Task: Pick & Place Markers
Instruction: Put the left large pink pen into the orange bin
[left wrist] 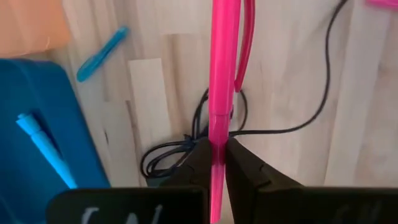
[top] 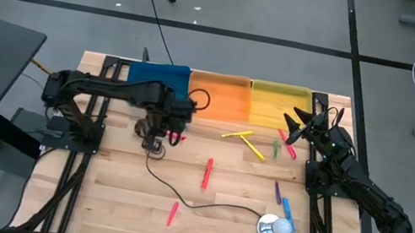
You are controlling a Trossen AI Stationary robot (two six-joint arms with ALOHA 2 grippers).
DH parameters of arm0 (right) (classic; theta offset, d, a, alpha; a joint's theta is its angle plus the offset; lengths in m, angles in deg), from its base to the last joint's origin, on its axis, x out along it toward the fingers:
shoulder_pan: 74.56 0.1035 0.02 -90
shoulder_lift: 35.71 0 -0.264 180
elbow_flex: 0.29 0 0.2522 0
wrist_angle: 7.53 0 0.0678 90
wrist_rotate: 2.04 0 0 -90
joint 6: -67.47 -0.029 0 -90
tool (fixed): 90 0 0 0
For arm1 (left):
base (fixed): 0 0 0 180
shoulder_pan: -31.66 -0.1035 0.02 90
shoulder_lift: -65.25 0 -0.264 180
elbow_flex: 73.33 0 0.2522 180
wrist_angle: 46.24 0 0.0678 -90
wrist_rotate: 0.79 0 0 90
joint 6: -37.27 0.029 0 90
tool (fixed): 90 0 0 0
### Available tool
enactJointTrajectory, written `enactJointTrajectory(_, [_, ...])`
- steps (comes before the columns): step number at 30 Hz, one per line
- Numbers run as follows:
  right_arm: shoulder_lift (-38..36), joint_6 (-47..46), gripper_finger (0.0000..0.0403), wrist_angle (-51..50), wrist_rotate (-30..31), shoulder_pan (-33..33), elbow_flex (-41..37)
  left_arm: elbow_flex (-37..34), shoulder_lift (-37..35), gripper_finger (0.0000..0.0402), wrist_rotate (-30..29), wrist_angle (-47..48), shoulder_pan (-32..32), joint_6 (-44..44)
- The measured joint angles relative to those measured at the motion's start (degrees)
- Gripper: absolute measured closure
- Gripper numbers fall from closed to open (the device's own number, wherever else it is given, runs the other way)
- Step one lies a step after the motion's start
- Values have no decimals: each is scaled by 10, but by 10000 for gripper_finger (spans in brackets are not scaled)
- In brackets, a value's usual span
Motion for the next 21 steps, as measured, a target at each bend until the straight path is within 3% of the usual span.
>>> enactJointTrajectory(21, [0, 0, 158, 0, 0, 0, 0, 247, 186, 377, -6, 26, -132, 76])
